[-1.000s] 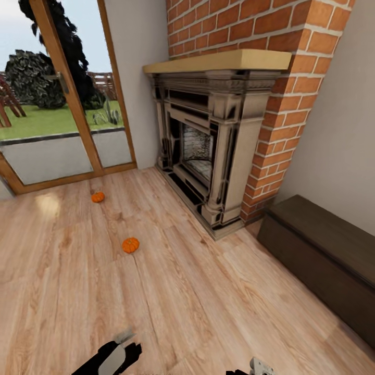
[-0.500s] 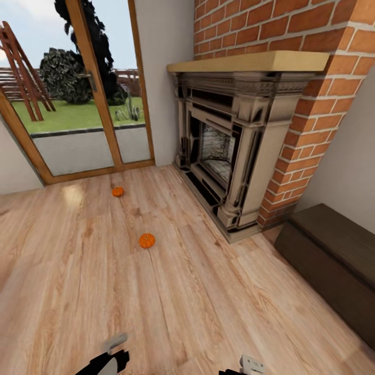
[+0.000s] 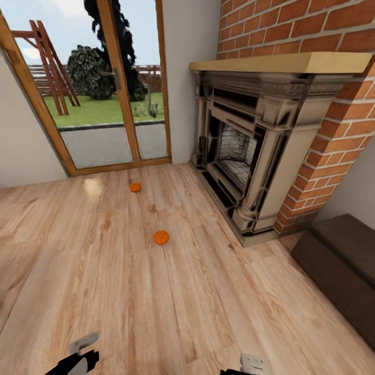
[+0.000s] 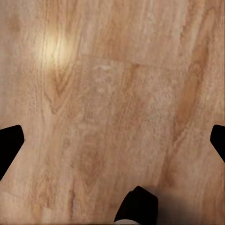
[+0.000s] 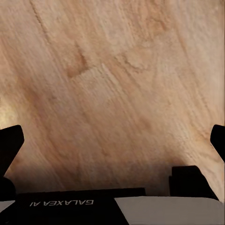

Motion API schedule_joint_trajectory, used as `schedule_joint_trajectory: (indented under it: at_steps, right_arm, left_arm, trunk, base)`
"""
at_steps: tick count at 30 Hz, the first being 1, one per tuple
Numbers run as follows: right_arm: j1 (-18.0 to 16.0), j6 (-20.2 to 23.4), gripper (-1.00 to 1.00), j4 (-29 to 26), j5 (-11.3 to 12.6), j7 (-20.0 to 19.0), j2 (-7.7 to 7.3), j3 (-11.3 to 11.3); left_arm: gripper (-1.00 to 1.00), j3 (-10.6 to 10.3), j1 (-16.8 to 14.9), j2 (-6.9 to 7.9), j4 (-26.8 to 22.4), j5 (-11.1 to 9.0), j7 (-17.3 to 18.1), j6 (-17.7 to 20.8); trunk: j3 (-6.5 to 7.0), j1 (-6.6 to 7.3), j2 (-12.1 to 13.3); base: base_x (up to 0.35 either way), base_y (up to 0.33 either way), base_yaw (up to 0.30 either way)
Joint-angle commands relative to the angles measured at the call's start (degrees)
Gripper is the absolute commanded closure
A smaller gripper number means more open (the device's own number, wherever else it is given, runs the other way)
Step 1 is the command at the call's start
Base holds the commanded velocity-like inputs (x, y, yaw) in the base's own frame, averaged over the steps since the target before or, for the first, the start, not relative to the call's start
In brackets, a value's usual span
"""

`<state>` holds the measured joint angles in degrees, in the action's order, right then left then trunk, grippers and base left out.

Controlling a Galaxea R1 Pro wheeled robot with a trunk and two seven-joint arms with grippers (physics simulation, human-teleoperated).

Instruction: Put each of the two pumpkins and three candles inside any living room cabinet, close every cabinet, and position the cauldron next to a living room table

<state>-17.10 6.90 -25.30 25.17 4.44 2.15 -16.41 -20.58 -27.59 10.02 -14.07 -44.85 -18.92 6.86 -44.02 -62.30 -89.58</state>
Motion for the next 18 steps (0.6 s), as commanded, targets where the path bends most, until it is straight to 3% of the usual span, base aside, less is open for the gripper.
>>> schedule_joint_trajectory:
  at_steps: [1,8,18]
  right_arm:
    - [0.0,-1.0,-1.00,0.0,-0.2,0.5,-0.01,-0.4]
    - [0.0,-2.3,-1.00,0.1,-0.8,0.5,-0.18,-0.4]
    - [0.0,-2.4,-1.00,0.1,-0.8,0.5,0.00,-0.5]
  left_arm:
    - [-1.00,-0.5,0.0,0.09,-0.2,-0.3,-0.4,0.3]
    - [-1.00,-0.5,0.0,0.12,-0.2,-0.3,4.6,0.3]
    - [-1.00,-0.6,0.0,0.07,-0.2,-0.3,5.5,0.2]
  trunk:
    - [0.07,0.23,0.4]
    - [0.88,1.77,3.2]
    - [2.02,3.96,7.2]
  base:
    - [0.000,0.000,0.222]
    - [0.000,0.000,0.222]
    - [0.000,0.000,0.222]
